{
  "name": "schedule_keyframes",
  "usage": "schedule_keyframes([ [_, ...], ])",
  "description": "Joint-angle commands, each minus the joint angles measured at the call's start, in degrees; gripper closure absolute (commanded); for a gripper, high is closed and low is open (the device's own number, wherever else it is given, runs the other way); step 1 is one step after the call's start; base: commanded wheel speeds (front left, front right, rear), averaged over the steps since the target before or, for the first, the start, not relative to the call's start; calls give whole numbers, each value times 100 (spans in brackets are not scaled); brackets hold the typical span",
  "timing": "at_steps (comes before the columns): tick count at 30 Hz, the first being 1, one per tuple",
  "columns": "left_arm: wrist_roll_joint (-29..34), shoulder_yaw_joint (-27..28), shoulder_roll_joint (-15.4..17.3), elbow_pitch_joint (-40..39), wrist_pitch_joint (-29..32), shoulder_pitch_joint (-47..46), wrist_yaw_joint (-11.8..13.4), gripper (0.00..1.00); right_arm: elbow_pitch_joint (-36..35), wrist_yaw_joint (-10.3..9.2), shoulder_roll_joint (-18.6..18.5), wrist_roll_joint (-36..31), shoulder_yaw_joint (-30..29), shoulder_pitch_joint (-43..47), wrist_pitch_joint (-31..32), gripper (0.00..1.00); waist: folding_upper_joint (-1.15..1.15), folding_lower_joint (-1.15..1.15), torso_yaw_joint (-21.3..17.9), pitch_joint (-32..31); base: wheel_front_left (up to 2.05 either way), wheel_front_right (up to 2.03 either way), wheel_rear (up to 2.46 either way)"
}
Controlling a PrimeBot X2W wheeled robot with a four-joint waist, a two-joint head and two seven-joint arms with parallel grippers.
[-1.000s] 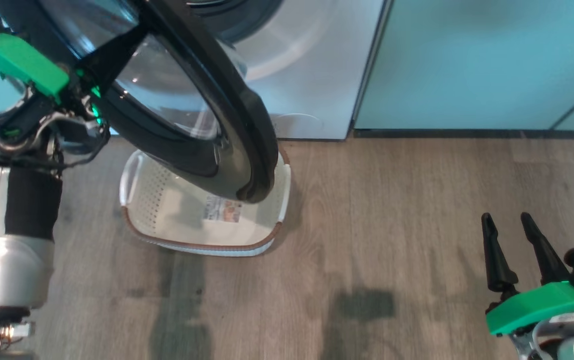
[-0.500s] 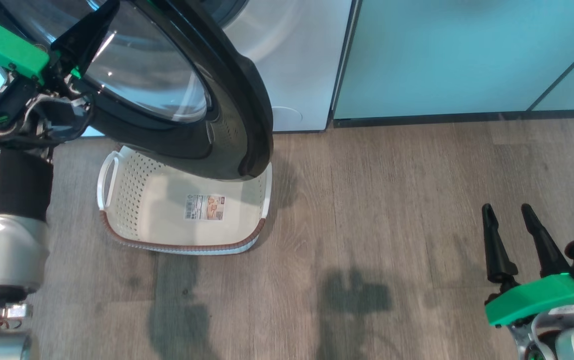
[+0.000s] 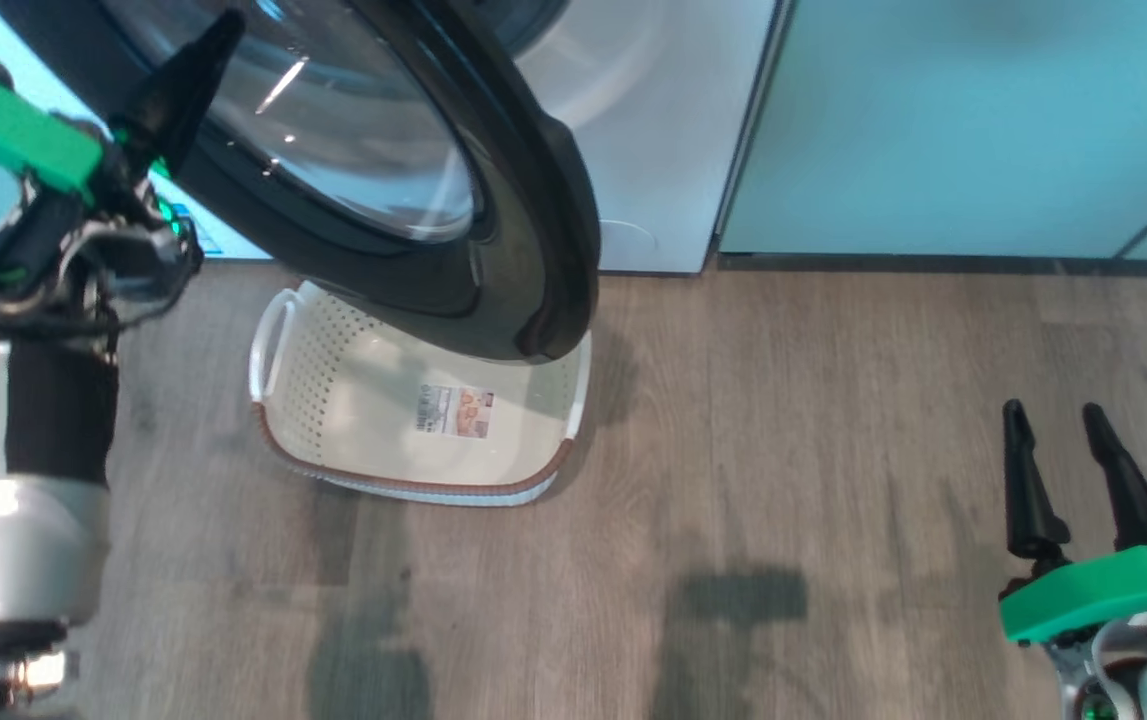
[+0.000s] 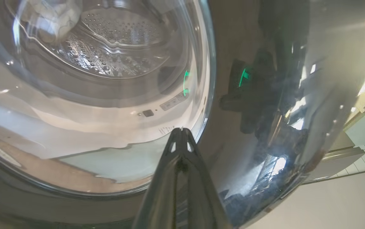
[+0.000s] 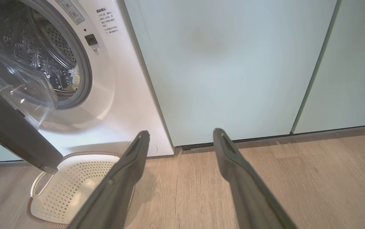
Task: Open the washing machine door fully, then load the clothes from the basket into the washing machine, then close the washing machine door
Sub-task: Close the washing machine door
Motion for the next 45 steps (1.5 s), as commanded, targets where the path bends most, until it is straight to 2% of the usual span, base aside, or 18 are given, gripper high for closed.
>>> schedule_keyframes([
  [1, -14, 232, 234, -309, -63, 19, -48, 100, -206, -16, -22, -34, 57, -243, -58, 0, 0, 0, 85, -45, 0, 0, 0],
  [6, 276, 287, 230, -985, -440, 685, -49, 100, -221, -16, -68, -70, -48, -258, -65, 0, 0, 0, 272, -163, 0, 0, 0],
  [7, 320, 306, 192, -1123, -546, 830, -49, 53, -223, -16, -74, -78, -60, -256, -64, 0, 0, 0, 304, -199, 0, 0, 0],
  [8, 439, 299, 202, -1261, -654, 990, -49, 11, -232, -16, -81, -87, -66, -251, -58, 0, 0, 0, 334, -222, 0, 0, 0],
  [9, 611, 271, 218, -1400, -794, 1153, -49, 0, -238, -16, -92, -92, -74, -245, -55, 0, 0, 0, 370, -254, 0, 0, 0],
  [12, 935, 240, 154, -1790, -1186, 1588, -50, 0, -266, -16, -113, -115, -108, -216, -34, 0, 0, 0, 470, -330, 0, 0, 0],
  [16, 1865, 49, 230, -2151, -1877, 2166, -50, 0, -299, -16, -138, -142, -136, -169, 4, 0, 0, 0, 591, -445, 0, 0, 0],
  [19, 2790, -169, 305, -2311, -2398, 2586, 17, 0, -317, -16, -156, -148, -140, -142, 31, 0, 0, 0, 649, -523, 0, 0, 0],
  [25, 4612, -737, 390, -2633, -3235, 3306, 567, 0, -375, -16, -166, -169, -148, -21, 68, 0, 0, 0, 717, -667, 0, 0, 0],
  [26, 4990, -907, 356, -2722, -3389, 3484, 741, 0, -406, -16, -168, -171, -142, 27, 78, 0, 0, 0, 721, -689, 0, 0, 0],
  [30, 5778, -1221, 419, -2944, -3623, 3822, 1089, 0, -467, -16, -162, -171, -138, 180, 107, 0, 0, 0, 703, -736, 0, 0, 0],
  [34, 6338, -1416, 490, -3123, -3771, 4142, 1383, 0, -579, -16, -125, -177, -123, 395, 162, 0, 0, 0, 642, -781, 0, 0, 0],
  [38, 6594, -1514, 470, -3331, -3808, 4450, 1623, 0, -704, -16, -83, -208, -143, 604, 216, 0, 0, 0, 582, -819, 0, 0, 0],
  [45, 6649, -1575, 403, -3534, -3817, 4658, 1766, 0, -837, -16, -39, -256, -207, 775, 242, 0, 0, 0, 560, -817, 0, 0, 0],
])
